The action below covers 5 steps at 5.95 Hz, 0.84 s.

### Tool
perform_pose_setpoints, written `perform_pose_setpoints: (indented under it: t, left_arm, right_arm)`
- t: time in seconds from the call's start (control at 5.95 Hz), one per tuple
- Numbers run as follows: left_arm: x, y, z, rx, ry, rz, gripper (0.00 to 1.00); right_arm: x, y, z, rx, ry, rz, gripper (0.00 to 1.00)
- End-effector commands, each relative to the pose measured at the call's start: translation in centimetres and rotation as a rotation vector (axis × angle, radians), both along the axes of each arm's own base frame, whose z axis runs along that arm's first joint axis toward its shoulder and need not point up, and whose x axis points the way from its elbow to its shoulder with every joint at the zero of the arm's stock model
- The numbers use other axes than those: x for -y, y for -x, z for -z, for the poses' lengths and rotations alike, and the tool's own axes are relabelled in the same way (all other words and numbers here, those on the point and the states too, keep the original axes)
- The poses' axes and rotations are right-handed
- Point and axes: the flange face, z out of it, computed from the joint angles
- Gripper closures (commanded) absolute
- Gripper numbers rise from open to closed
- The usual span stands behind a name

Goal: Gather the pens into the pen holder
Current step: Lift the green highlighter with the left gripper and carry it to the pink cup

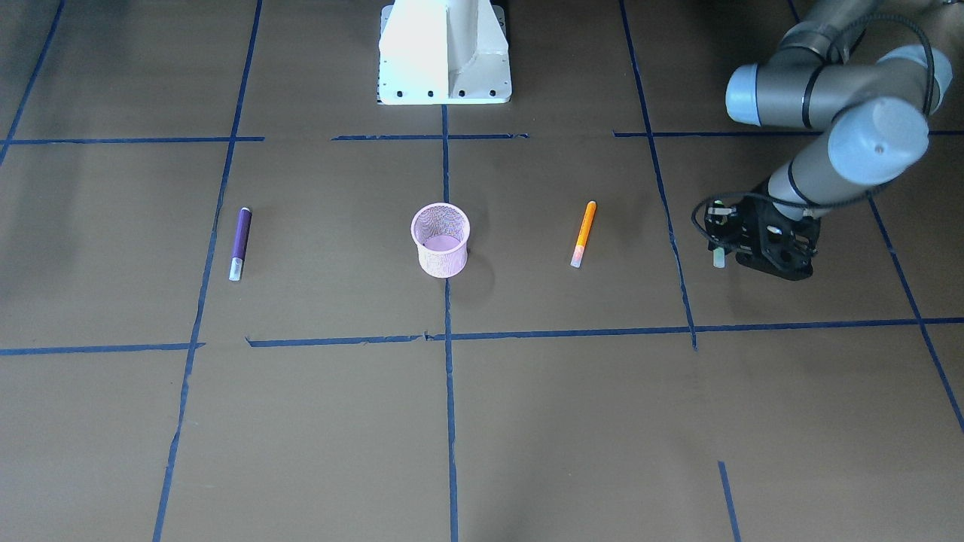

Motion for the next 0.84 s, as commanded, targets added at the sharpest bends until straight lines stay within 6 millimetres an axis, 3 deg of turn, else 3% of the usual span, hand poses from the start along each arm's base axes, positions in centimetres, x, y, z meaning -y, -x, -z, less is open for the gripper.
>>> perform_pose_setpoints:
  t: [0.0, 0.17, 0.34, 0.5, 0.67]
  left_arm:
    - [-4.1, -2.6, 13.1, -0.11, -0.215, 0.014, 1.0]
    - [-8.0, -6.0, 17.6, -0.121, -0.349, 0.03, 1.0]
    - [-10.2, -8.4, 22.5, -0.154, -0.435, 0.085, 1.0]
    - [-10.4, -8.7, 26.3, -0.268, -0.419, 0.223, 1.0]
    - [-12.4, -10.3, 27.5, -0.371, -0.509, 0.297, 1.0]
  right_arm:
    - [0.0, 0.0, 0.0, 0.001, -0.002, -0.001, 0.0]
    - [0.0, 0.0, -0.1, 0.001, -0.002, 0.0, 0.0]
    - [0.0, 0.1, -0.1, -0.002, -0.005, 0.006, 0.0]
    - [0.0, 0.1, -0.3, -0.013, -0.004, 0.011, 0.0]
    - [0.0, 0.2, -0.4, -0.013, -0.002, 0.014, 0.0]
